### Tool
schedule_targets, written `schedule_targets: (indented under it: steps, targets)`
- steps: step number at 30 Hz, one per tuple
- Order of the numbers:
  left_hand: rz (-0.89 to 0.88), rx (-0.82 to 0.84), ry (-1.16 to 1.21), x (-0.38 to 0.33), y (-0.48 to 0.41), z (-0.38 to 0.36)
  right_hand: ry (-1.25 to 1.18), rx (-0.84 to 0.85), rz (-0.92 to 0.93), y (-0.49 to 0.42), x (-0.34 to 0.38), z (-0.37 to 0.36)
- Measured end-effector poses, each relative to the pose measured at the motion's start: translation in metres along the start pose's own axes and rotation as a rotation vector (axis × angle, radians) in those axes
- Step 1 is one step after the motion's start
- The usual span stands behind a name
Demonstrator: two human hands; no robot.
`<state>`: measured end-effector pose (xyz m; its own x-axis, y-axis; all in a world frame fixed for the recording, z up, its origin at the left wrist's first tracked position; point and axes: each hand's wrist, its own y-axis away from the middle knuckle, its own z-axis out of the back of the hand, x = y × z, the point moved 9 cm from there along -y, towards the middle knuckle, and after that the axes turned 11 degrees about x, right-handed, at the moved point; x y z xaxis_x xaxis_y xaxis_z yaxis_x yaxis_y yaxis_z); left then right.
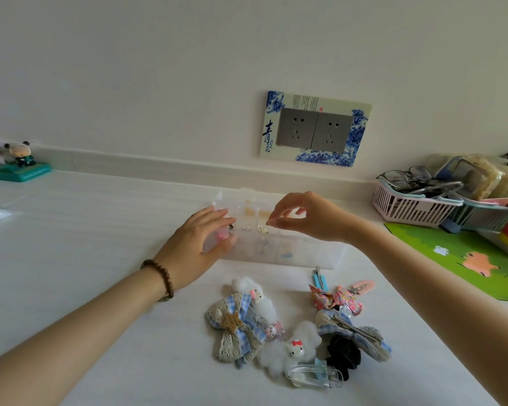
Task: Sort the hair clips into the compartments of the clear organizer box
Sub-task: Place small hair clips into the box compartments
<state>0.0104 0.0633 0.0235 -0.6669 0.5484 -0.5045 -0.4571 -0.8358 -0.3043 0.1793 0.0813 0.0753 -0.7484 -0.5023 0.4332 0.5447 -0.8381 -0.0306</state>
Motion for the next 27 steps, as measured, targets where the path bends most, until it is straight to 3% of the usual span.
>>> schedule_targets:
  steps: [5,10,13,18,23,27]
  targets:
    - [-0.084,-0.021,-0.095,-0.015,0.004,-0.004,-0.038,-0.142,0.059,0.053,0.010,0.014]
    - [-0.133,-0.024,-0.156,-0.029,0.004,-0.015,-0.006,0.070,-0.321,0.087,-0.040,-0.022]
    - [-0.137,-0.032,-0.145,-0.030,0.004,-0.017,-0.038,0.038,-0.469,0.094,-0.060,-0.033]
    - [-0.155,-0.057,-0.139,-0.031,0.005,-0.015,-0.120,0.021,-0.436,0.081,-0.050,-0.047]
    - [-0.159,-0.062,-0.127,-0.029,0.006,-0.016,-0.221,0.108,-0.362,0.065,-0.027,-0.067]
    - [-0.162,-0.061,-0.117,-0.030,0.006,-0.016,-0.338,0.105,-0.222,0.056,-0.003,-0.061]
